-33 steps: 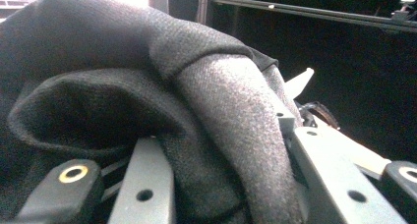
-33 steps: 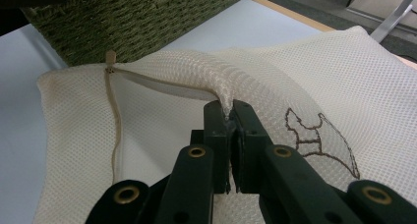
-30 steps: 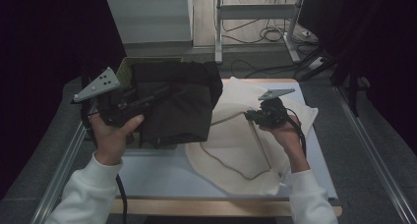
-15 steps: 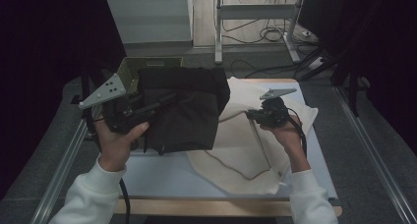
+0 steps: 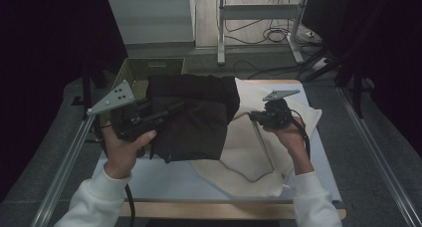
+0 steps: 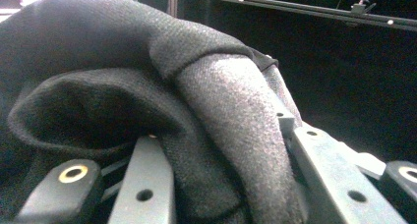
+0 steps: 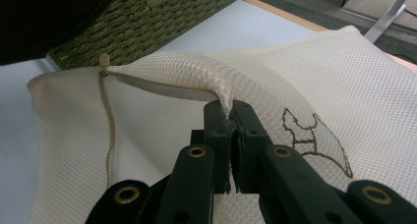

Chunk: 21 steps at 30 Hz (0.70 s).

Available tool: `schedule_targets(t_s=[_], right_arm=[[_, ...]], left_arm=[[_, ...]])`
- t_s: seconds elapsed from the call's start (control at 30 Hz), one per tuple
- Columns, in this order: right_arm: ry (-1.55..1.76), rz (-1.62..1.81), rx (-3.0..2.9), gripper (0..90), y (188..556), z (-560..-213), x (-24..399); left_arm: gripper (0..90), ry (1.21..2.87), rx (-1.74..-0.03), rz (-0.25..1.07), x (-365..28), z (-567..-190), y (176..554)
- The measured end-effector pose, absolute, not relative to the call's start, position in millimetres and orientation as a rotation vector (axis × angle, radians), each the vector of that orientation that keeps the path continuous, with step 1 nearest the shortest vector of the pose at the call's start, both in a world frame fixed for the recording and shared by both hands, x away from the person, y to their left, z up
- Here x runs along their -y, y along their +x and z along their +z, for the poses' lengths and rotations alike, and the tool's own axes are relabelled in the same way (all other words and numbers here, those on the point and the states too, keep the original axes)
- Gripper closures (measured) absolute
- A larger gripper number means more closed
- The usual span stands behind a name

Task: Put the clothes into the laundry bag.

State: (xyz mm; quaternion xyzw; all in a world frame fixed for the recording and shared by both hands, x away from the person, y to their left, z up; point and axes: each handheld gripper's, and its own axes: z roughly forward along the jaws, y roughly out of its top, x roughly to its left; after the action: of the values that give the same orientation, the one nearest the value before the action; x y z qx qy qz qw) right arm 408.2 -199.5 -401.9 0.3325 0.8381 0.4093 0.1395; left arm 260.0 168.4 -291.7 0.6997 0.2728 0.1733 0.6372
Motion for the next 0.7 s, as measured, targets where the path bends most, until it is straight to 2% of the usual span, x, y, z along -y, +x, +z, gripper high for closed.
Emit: schedule_targets(t_s=[0.7], right_arm=[[0.968,1.175,-2.409,85.9,408.8,-402.9,200.7]], left_arm=[[67.0,1.608,-0.560,0.321,-152.7,-301.7,243.9]])
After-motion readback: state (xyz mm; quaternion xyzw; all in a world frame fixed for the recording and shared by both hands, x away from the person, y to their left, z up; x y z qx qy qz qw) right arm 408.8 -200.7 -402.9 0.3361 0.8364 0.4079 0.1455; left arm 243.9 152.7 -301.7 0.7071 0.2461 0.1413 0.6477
